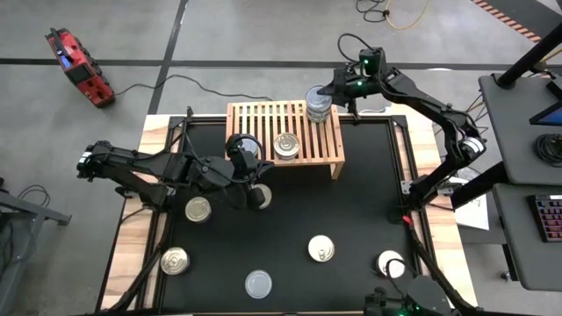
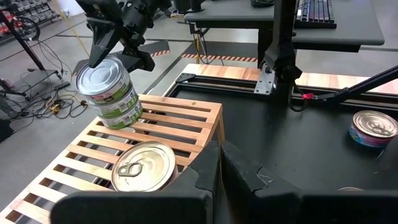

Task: Stack canned seafood by type on shelf
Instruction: Stack the green white tuna can on top of the green white tuna can on the shelf, then stack the blue pink tuna can on top of the blue pink tuna can on the shelf

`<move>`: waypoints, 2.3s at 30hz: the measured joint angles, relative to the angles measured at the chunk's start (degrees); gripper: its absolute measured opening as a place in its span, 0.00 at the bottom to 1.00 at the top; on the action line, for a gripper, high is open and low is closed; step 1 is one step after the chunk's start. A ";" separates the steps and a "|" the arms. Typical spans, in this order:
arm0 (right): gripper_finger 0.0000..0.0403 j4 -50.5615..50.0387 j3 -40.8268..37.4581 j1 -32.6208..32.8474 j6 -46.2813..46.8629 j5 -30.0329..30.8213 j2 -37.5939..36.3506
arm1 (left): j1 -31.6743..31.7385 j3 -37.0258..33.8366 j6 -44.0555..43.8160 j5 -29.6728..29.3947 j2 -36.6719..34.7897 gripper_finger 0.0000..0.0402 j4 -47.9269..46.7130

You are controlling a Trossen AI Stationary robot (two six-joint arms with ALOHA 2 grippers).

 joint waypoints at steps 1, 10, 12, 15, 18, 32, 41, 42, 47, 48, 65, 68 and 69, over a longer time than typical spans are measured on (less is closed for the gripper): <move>0.64 -0.01 0.02 0.01 0.00 -0.01 0.00 | 0.00 0.00 -0.09 0.00 0.00 0.00 0.00; 0.61 -0.01 0.02 0.01 0.02 -0.07 0.00 | 0.00 0.00 -0.31 0.07 0.00 0.00 0.00; 0.61 -0.03 0.02 0.01 0.02 -0.08 0.00 | 0.00 0.00 -0.31 0.07 0.00 0.00 0.00; 0.61 -0.49 0.08 -0.30 -0.01 -0.28 0.00 | 0.00 0.00 -0.31 0.07 0.00 0.00 0.01; 0.63 -1.71 0.11 -0.50 -0.69 -0.29 0.00 | 0.00 0.00 -0.31 0.09 0.00 0.00 0.02; 0.64 -2.90 0.11 -3.01 -1.01 -3.45 -0.26 | 0.00 0.00 -0.31 0.11 0.00 0.00 -0.28; 0.64 -3.47 0.11 -4.83 -0.85 -6.39 -0.28 | 0.00 0.00 -0.19 0.13 0.00 0.00 -0.28; 0.64 -3.87 0.11 -5.10 -0.85 -6.77 -0.28 | 0.00 0.00 -0.04 0.13 0.00 0.00 -0.26; 0.64 -4.26 0.11 -6.49 -1.34 -7.25 -0.33 | 0.00 0.00 0.10 0.13 0.00 0.00 -0.26; 0.64 -4.26 0.11 -6.68 -1.38 -7.38 -0.33 | 0.00 0.00 0.10 0.13 0.00 0.00 -0.26; 0.63 -4.57 0.09 -6.37 -3.86 -8.06 -7.62 | 0.00 -0.07 -1.62 2.84 -0.34 0.00 -1.46; 0.61 -6.23 0.07 -4.89 -6.20 -7.11 -11.65 | 0.00 -0.07 -1.66 8.54 -0.69 0.00 -1.56; 0.60 -7.56 0.07 -4.17 -7.34 -6.33 -13.16 | 0.00 -0.07 -1.90 11.12 -0.72 0.00 -1.81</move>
